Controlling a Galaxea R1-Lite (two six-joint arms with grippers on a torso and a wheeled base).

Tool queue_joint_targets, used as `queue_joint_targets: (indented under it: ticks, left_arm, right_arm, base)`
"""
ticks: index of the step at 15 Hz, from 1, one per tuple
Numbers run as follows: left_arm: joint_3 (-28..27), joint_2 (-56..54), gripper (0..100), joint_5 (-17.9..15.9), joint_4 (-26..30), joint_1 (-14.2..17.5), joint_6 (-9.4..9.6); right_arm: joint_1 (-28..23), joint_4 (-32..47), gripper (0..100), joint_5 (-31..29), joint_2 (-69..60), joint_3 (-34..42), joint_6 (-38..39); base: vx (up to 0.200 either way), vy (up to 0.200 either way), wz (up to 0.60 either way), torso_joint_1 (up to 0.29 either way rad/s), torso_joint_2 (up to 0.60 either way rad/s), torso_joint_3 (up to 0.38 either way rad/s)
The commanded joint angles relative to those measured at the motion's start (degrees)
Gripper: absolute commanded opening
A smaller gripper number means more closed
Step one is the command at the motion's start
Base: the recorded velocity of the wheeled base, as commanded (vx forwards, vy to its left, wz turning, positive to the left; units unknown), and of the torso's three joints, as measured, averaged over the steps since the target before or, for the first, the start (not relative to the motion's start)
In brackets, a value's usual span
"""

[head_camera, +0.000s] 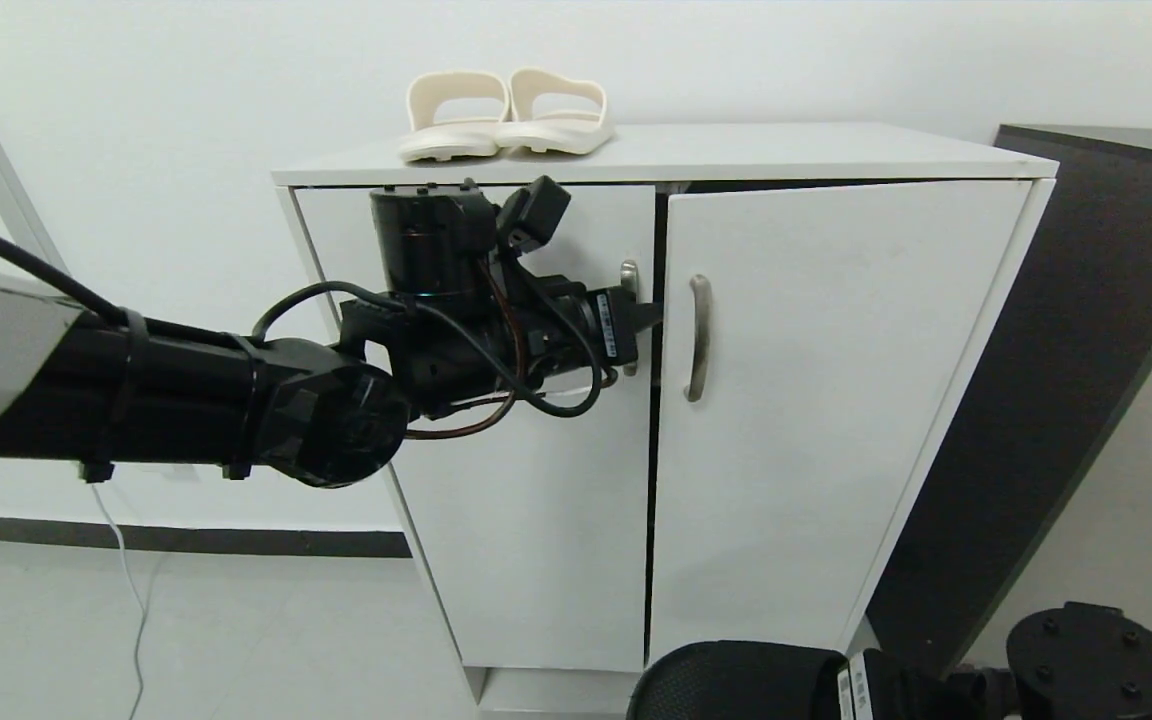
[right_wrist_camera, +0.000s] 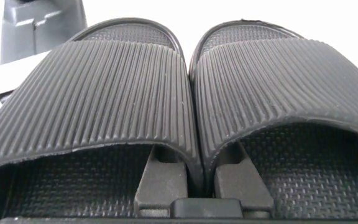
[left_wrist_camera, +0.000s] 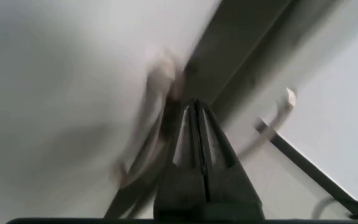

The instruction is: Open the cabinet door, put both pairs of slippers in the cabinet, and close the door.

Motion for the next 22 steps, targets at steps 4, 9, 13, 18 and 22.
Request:
queue_joint_targets:
  ticks: [4, 9, 13, 18, 22]
  left_arm:
    - [1.99, -2.13, 0, -0.23, -1.08, -10.72, 0.38]
    - [3.31, -0.64, 0, 0.21, -7.24, -12.22, 0.30]
    - [6.74, -2.48, 0, 4.52, -8.91, -9.05, 0.47]
    - [21.86, -21.82, 0, 20.69, -7.41, -0.70, 4.43]
    - [37.68, -44.76, 0, 37.30, 2.34, 5.27, 12.07]
  right_arm:
    - [6.10, 0.02, 0, 0.04, -3.46, 2.85, -0.02]
    - [7.69, -0.06, 0, 0.04, -4.25, 3.12, -0.02]
    - [4.35, -0.15, 0, -1.37, -2.75, 1.45, 0.42]
    - [-5.32, 0.02, 0, -25.63, 5.68, -11.03, 13.08]
    - [-6.11, -0.06, 0, -42.68, 15.62, -22.90, 16.07]
  base:
    - [-0.200, 0.000, 0.00, 0.002, 0.00, 0.001]
    - [-0.120, 0.000, 0.00, 0.001, 0.00, 0.004]
    - [0.000, 0.000, 0.00, 0.000, 0.00, 0.000]
    - [0.000, 0.000, 0.00, 0.000, 0.00, 0.000]
    - [0.000, 0.000, 0.00, 0.000, 0.00, 0.000]
